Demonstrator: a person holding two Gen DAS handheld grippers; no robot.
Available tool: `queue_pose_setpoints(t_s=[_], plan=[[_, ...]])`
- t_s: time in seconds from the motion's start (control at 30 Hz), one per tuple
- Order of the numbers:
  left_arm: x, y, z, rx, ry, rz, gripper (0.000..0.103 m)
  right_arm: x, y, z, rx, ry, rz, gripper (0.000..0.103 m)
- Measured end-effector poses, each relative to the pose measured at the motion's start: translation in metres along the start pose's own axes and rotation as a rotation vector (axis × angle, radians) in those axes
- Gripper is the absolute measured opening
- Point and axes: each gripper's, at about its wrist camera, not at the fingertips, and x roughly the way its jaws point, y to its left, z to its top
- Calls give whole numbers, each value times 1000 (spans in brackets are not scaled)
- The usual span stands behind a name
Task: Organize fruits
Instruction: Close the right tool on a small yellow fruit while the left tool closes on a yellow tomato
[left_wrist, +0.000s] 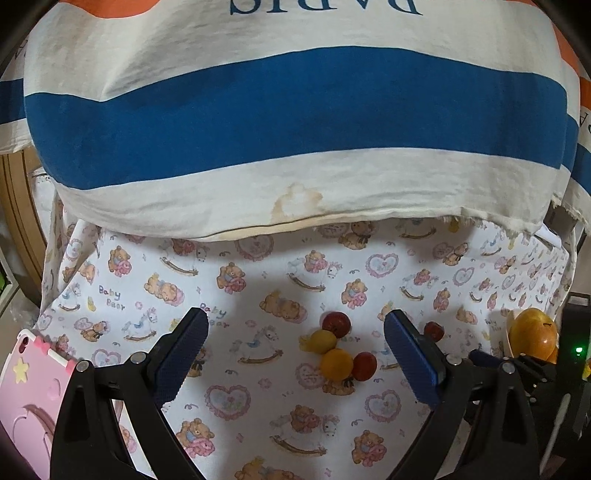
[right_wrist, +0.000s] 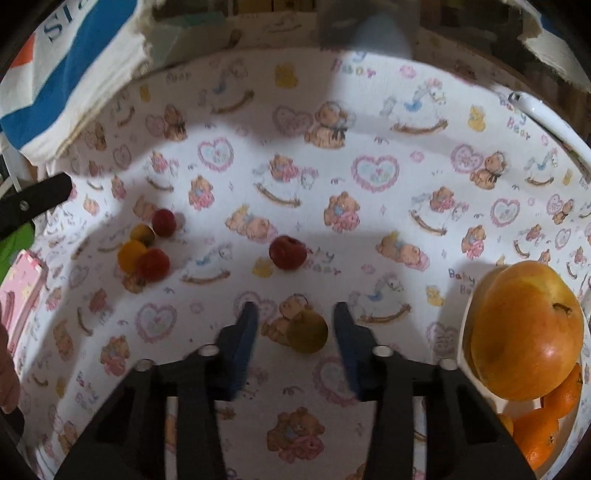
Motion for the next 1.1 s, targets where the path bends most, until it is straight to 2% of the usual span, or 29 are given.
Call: queue_pose_setpoints(t_s=[0.07, 0.1, 0.3, 0.43, 0.47, 0.53, 0.6, 0.67, 0.77, 1.1], plan=[[0, -1, -1, 0, 1, -1, 95, 5, -1, -1, 7, 19, 7, 32], [1, 0, -1, 0, 3, -2, 95, 6, -2, -1, 12, 24, 11, 24], [7, 5, -2, -22, 29, -10, 95, 6, -7, -3, 35, 24, 20, 23], [14, 5, -5, -32, 68, -63, 95, 0, -11, -3, 56, -11, 23, 23], [16, 3, -6, -30, 79, -72, 90, -2, -12, -3, 58, -21, 22, 23], [22, 0, -9, -26, 114, -85, 73, -7, -15, -3, 58, -35, 19, 23], [31, 0, -12, -43, 160, -121, 38, -8, -15, -3, 57, -40, 19, 23], [41, 2, -15, -83, 209, -186, 26, -7, -14, -3, 54, -38, 15, 23], [48, 2, -18, -112, 243, -227, 26, -8, -13, -3, 56, -41, 12, 23], [52, -6, -22, -87, 271, -241, 26, -9, -14, -3, 53, -35, 12, 23]])
